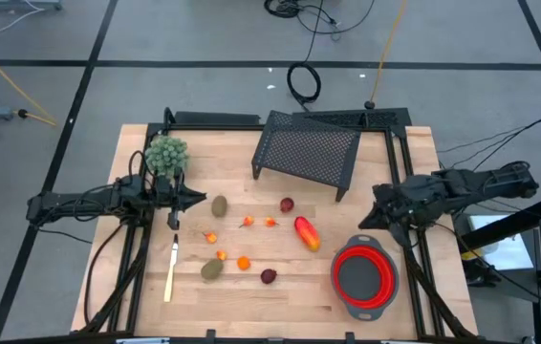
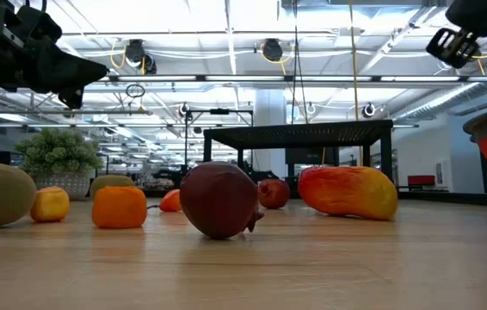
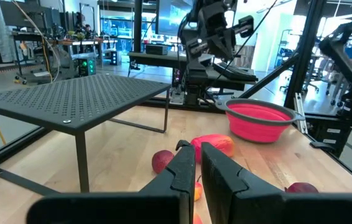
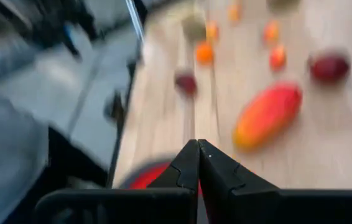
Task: Pick & Place Fruit
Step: Put the red strainer bowl on the shelf
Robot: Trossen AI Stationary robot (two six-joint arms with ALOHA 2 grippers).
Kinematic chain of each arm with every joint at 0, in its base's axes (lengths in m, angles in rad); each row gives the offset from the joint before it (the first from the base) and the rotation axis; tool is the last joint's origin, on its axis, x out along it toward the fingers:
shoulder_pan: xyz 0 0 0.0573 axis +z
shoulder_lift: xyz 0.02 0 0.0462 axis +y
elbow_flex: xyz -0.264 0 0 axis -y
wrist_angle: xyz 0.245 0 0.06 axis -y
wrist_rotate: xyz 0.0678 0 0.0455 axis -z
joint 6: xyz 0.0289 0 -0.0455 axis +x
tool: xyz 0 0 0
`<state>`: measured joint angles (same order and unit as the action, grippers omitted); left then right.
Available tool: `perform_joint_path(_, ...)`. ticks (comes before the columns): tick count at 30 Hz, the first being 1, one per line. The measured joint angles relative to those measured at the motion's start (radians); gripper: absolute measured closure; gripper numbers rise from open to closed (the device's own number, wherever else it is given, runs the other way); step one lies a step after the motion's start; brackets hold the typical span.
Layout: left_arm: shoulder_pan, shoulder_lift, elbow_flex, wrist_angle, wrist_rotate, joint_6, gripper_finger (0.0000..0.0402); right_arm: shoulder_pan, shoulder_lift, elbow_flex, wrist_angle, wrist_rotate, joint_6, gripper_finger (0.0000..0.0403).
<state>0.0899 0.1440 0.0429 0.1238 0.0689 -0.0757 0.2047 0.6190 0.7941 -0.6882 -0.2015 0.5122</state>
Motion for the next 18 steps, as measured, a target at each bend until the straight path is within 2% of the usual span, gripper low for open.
perform_joint_path(5, 0.000, 0.000, 0.000, 0.000, 0.000, 0.000, 0.0376, 0.000, 0.166, 0.183, -0.326, -0.100, 0.014, 0.0403)
perform_joint_path(10, 0.000, 0.000, 0.000, 0.000, 0.000, 0.000, 0.0376, 0.024, 0.262, 0.272, -0.561, -0.186, 0.105, 0.0403)
perform_joint_path(14, 0.000, 0.000, 0.000, 0.000, 0.000, 0.000, 0.0376, 0.088, 0.294, 0.285, -0.642, -0.250, 0.248, 0.0403)
perform_joint_path(18, 0.000, 0.000, 0.000, 0.000, 0.000, 0.000, 0.0376, 0.183, 0.315, 0.285, -0.640, -0.246, 0.426, 0.0403)
